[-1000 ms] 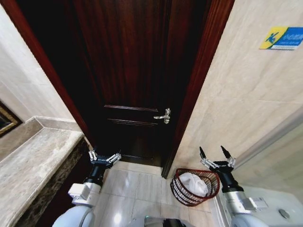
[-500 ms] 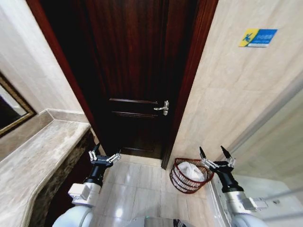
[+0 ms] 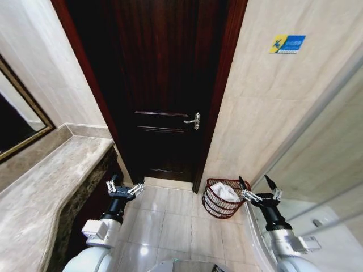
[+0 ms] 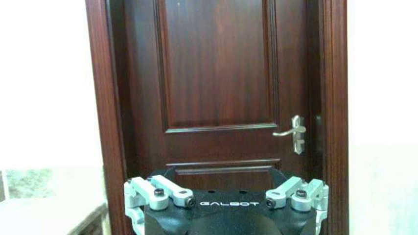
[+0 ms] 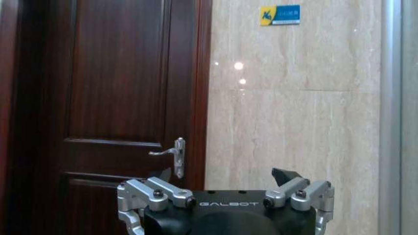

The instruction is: Discard the used towel into the hamper.

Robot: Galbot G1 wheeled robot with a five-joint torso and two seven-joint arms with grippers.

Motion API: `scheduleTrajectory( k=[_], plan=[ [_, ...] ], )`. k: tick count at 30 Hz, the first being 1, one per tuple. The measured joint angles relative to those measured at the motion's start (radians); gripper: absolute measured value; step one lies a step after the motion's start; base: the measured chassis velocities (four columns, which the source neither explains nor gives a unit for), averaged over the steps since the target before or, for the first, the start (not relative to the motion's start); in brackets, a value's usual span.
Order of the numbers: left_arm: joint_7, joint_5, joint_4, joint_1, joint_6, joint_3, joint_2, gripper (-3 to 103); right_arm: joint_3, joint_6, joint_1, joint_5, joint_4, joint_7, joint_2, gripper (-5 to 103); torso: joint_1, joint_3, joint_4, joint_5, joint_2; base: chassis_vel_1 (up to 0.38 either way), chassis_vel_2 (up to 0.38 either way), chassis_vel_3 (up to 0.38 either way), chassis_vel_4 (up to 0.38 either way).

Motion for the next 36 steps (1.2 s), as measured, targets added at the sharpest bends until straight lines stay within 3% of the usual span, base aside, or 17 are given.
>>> scheduleTrajectory(
  k=[16, 36],
  plan=[
    [0.0, 0.0, 0.0, 0.0, 0.0, 0.0, 0.0, 93, 0.0, 0.0, -0.001, 0.0, 0.0, 0.0, 0.0, 100, -0.001, -0.001, -0.0003, -0.0003, 0.001, 0.188, -0.203, -0.208, 0.197],
    [0.0, 0.0, 0.0, 0.0, 0.0, 0.0, 0.0, 93, 0.0, 0.0, 0.0, 0.0, 0.0, 0.0, 0.0, 100, -0.001, 0.0, -0.0002, 0.0, 0.0, -0.014, -0.013, -0.02, -0.013]
  ],
)
